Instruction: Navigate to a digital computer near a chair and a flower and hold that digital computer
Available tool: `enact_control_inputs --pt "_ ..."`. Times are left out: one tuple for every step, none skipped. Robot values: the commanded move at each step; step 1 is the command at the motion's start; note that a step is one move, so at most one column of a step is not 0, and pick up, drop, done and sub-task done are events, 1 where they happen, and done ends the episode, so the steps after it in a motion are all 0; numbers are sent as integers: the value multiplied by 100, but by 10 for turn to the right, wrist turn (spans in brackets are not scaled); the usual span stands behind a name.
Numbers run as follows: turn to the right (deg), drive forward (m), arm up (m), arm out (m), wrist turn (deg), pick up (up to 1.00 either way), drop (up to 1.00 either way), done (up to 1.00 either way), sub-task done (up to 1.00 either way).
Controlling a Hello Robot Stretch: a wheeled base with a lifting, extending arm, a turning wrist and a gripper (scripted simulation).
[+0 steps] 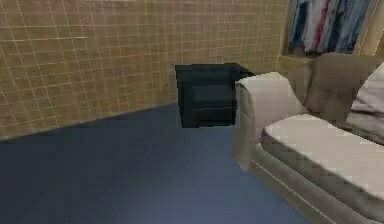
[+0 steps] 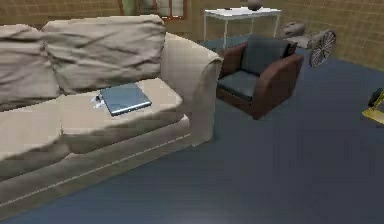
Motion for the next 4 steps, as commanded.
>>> enact_control_inputs --pt "450 0 0 0 0 0 0 0 0" --pt "450 0 0 0 0 0 0 0 0" --pt "450 0 0 0 0 0 0 0 0" --pt "270 0 0 0 0 0 0 0 0"
